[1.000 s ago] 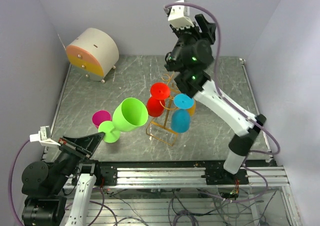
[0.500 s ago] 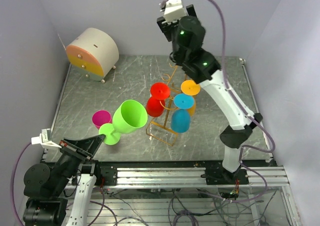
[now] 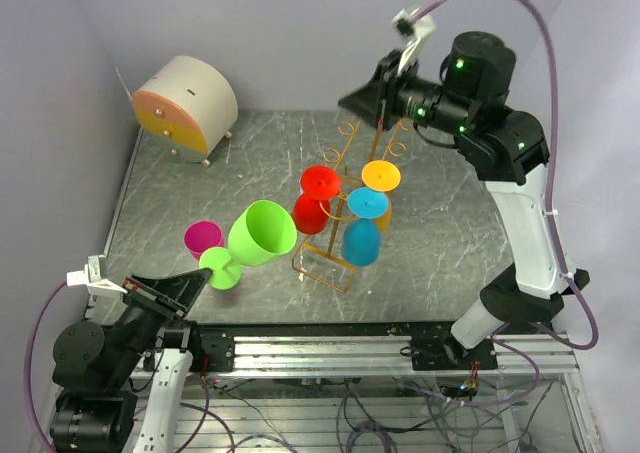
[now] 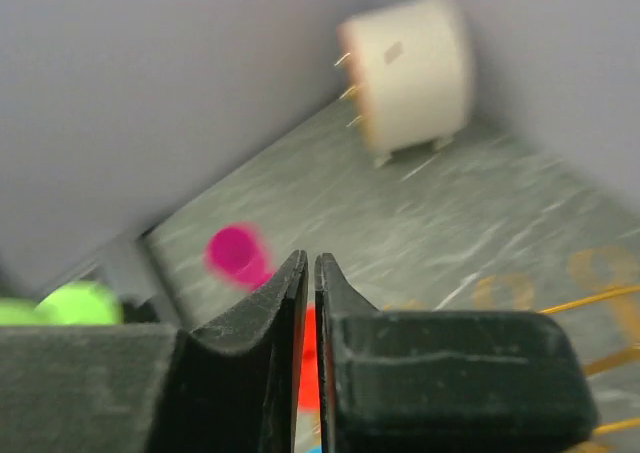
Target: Take the wine glass off the wine glass rack
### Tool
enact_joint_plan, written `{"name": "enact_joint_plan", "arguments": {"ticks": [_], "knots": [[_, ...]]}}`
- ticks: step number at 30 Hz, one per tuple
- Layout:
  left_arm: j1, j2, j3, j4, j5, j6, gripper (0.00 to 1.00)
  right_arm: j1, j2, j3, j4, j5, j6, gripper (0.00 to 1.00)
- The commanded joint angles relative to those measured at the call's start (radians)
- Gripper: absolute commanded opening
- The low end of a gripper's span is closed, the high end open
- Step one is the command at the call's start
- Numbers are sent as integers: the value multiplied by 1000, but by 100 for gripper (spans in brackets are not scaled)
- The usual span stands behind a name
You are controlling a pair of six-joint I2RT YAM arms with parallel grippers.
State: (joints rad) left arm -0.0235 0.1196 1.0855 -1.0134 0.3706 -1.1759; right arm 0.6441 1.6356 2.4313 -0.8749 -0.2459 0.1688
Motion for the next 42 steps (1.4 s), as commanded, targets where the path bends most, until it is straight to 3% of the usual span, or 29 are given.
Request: {"name": "enact_joint_plan", "arguments": {"ticks": [1, 5, 8, 13, 23, 31, 42], "knots": [[8, 25, 7, 65, -2, 63, 7, 16, -66, -142, -85, -410, 155, 11], [8, 50, 6, 104, 1, 102, 7, 135, -100, -166, -105, -401, 134, 26], [8, 70, 12, 118, 4, 123, 7, 288, -77, -139, -154, -276, 115, 29], [8, 90, 33, 118, 0, 140, 7, 395, -55, -139, -165, -169, 109, 30], [8, 97, 81, 90, -10, 150, 7, 431, -36, -94, -181, -6, 101, 30], [8, 85, 74, 81, -11, 149, 7, 431, -98, -101, -147, 50, 118, 37], [8, 95, 92, 85, -12, 151, 7, 433, -65, -138, -133, 9, 114, 39]]}}
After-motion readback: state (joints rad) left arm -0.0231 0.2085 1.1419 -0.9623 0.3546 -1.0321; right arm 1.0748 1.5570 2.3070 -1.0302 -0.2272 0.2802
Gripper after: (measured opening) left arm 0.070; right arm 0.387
